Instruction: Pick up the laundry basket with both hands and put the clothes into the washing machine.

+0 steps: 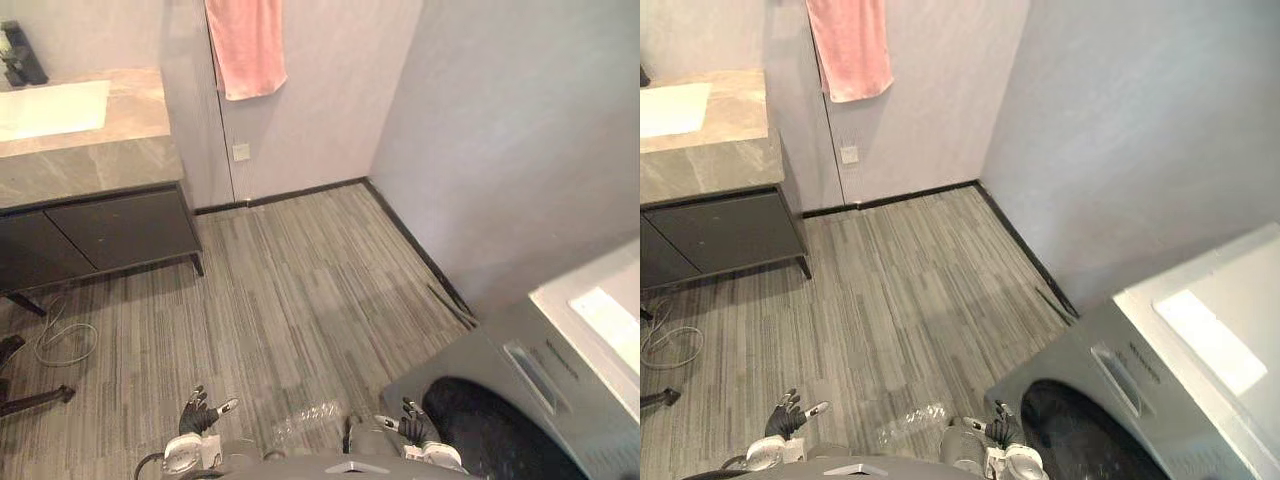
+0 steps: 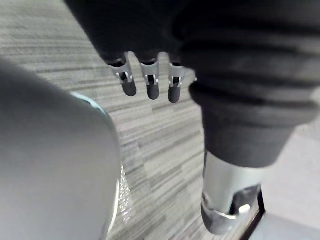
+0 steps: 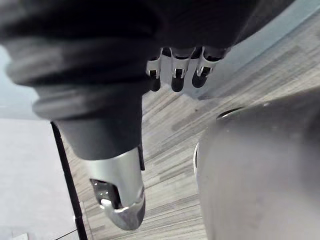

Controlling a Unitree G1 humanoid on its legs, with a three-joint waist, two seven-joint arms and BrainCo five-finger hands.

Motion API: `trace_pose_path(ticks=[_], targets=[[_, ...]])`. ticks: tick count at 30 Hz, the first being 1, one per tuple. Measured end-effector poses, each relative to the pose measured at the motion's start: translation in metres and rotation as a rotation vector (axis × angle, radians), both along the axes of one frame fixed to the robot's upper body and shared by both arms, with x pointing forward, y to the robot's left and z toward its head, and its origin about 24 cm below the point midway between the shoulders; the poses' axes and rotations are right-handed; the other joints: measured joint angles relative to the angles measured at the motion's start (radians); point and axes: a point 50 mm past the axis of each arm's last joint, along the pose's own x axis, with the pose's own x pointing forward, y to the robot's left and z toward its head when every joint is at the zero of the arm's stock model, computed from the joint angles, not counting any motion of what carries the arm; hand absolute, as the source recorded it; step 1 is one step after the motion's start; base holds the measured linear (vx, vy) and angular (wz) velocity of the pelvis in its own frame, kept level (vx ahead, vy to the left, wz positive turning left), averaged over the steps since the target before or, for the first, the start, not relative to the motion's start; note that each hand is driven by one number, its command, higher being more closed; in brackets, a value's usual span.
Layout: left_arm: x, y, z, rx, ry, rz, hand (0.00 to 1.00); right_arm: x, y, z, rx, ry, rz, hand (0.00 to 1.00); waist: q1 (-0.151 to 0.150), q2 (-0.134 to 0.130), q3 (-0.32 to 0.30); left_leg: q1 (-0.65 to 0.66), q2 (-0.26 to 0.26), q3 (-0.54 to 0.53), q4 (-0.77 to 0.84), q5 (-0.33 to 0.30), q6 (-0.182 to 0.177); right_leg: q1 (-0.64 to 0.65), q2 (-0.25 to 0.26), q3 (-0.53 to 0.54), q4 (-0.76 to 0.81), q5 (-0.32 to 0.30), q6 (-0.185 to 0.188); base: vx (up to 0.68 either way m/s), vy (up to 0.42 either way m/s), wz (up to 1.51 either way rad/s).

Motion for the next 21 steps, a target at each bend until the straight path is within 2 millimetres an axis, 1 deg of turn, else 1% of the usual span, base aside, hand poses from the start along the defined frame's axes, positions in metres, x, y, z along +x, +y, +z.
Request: trace_pose_path(ticks=[1,2,3,4,5,6,7,8,9,10,12,13,14,15,16,18,19,20,21], targets=[[-0.007,-0.007,-0.005,-0.024,0.029,0.006,0.00,-0.001,-0.003,0.000,-0.008,0.004,0.004,0.00,-0.001,0.027,-0.019,0.022,0.039,-0.025,-0.026,-0.004,-0.013,-0.013,0.028,-0.033,0.064,-0.030,0.002,0.37,-0.435,0.40],[-0.011,-0.013,-0.006,-0.040,0.039,0.012,0.00,-0.002,-0.006,0.000,-0.019,0.012,0.012,0.00,-0.003,0.036,-0.053,0.031,0.067,-0.037,-0.057,0.006,-0.027,-0.027,0.050,-0.057,0.086,-0.058,-0.017,0.39,-0.400,0.40],[-0.011,-0.020,-0.007,-0.059,0.038,0.014,0.00,0.000,-0.010,0.001,-0.030,0.003,0.018,0.00,-0.004,0.062,-0.059,0.042,0.091,-0.060,-0.076,0.033,-0.034,-0.029,0.075,-0.083,0.113,-0.086,-0.042,0.35,-0.374,0.31],[-0.011,-0.022,-0.007,-0.065,0.037,0.018,0.00,0.001,-0.011,0.002,-0.034,-0.002,0.021,0.00,-0.004,0.070,-0.057,0.034,0.105,-0.079,-0.062,0.056,-0.021,-0.027,0.089,-0.100,0.124,-0.100,-0.060,0.33,-0.373,0.28],[-0.012,-0.022,-0.007,-0.066,0.039,0.020,0.00,0.001,-0.011,0.002,-0.034,-0.002,0.024,0.00,-0.005,0.074,-0.057,0.014,0.117,-0.101,-0.023,0.078,-0.005,-0.015,0.100,-0.116,0.123,-0.109,-0.077,0.33,-0.438,0.32],[-0.011,-0.021,-0.007,-0.064,0.037,0.025,0.00,0.001,-0.014,0.002,-0.042,0.001,0.026,0.00,-0.009,0.075,-0.055,-0.028,0.130,-0.131,0.070,0.111,0.026,0.015,0.112,-0.139,0.107,-0.118,-0.095,0.24,-0.347,0.30],[-0.011,-0.019,-0.007,-0.060,0.036,0.027,0.00,0.000,-0.014,0.002,-0.040,0.006,0.027,0.00,-0.010,0.073,-0.054,-0.053,0.135,-0.137,0.122,0.134,0.039,0.031,0.117,-0.153,0.097,-0.120,-0.103,0.19,-0.306,0.33],[-0.011,-0.017,-0.006,-0.054,0.034,0.029,0.00,-0.001,-0.013,0.001,-0.037,0.013,0.027,0.00,-0.011,0.070,-0.046,-0.086,0.153,-0.126,0.208,0.174,0.059,0.071,0.126,-0.169,0.080,-0.125,-0.123,0.12,-0.217,0.22],[-0.012,-0.016,-0.007,-0.053,0.036,0.035,0.00,-0.003,-0.015,0.000,-0.039,0.020,0.017,0.00,-0.012,0.071,-0.044,-0.090,0.179,-0.089,0.259,0.201,0.067,0.102,0.132,-0.187,0.068,-0.130,-0.135,0.13,-0.225,0.17],[-0.012,-0.016,-0.007,-0.053,0.036,0.035,0.00,-0.004,-0.015,0.000,-0.036,0.022,0.017,0.00,-0.012,0.071,-0.044,-0.088,0.191,-0.060,0.270,0.211,0.072,0.113,0.133,-0.191,0.065,-0.132,-0.139,0.13,-0.189,0.14],[-0.012,-0.016,-0.007,-0.054,0.038,0.034,0.00,-0.004,-0.015,0.000,-0.028,0.020,-0.003,0.00,-0.017,0.075,-0.042,-0.085,0.233,0.077,0.245,0.221,0.065,0.141,0.127,-0.207,0.042,-0.135,-0.143,0.10,-0.124,0.25],[-0.013,-0.016,-0.007,-0.053,0.041,0.032,0.00,-0.005,-0.016,0.000,-0.027,0.020,-0.012,0.00,-0.019,0.074,-0.041,-0.074,0.235,0.106,0.219,0.217,0.058,0.146,0.121,-0.214,0.035,-0.135,-0.143,0.03,0.009,0.48],[-0.013,-0.016,-0.008,-0.050,0.047,0.015,0.00,-0.007,-0.019,-0.001,-0.028,0.027,-0.037,0.00,-0.026,0.070,-0.041,-0.036,0.220,0.149,0.128,0.205,0.028,0.151,0.105,-0.226,0.024,-0.133,-0.140,0.01,0.038,0.51],[-0.013,-0.016,-0.008,-0.049,0.050,0.008,0.00,-0.009,-0.022,-0.001,-0.033,0.032,-0.047,0.00,-0.031,0.069,-0.040,-0.018,0.208,0.162,0.077,0.205,0.013,0.152,0.101,-0.230,0.018,-0.130,-0.134,0.00,0.055,0.68],[-0.012,-0.017,-0.008,-0.045,0.053,-0.014,0.00,-0.013,-0.026,-0.003,-0.040,0.054,-0.051,0.00,-0.032,0.068,-0.038,0.000,0.186,0.175,-0.006,0.209,-0.004,0.151,0.091,-0.243,-0.004,-0.120,-0.119,-0.02,0.058,0.59],[-0.011,-0.017,-0.008,-0.041,0.053,-0.030,0.00,-0.022,-0.031,-0.006,-0.050,0.101,-0.048,0.00,-0.022,0.073,-0.036,0.008,0.161,0.176,-0.084,0.218,-0.018,0.149,0.076,-0.248,-0.044,-0.088,-0.105,-0.04,0.086,0.32],[-0.011,-0.015,-0.008,-0.035,0.053,-0.030,0.00,-0.027,-0.033,-0.008,-0.053,0.127,-0.050,0.00,-0.017,0.077,-0.034,0.030,0.148,0.178,-0.151,0.228,-0.035,0.151,0.073,-0.244,-0.075,-0.065,-0.098,-0.07,0.128,-0.01],[-0.013,-0.013,-0.008,-0.029,0.061,-0.032,0.00,-0.031,-0.033,-0.010,-0.058,0.147,-0.055,0.00,-0.019,0.079,-0.031,0.056,0.139,0.185,-0.223,0.241,-0.054,0.153,0.073,-0.240,-0.107,-0.043,-0.092,-0.09,0.147,-0.05],[-0.014,-0.012,-0.009,-0.026,0.067,-0.033,0.00,-0.033,-0.033,-0.010,-0.061,0.153,-0.057,0.00,-0.023,0.080,-0.029,0.066,0.133,0.189,-0.262,0.249,-0.062,0.153,0.072,-0.237,-0.129,-0.029,-0.089,-0.06,0.097,-0.04]])
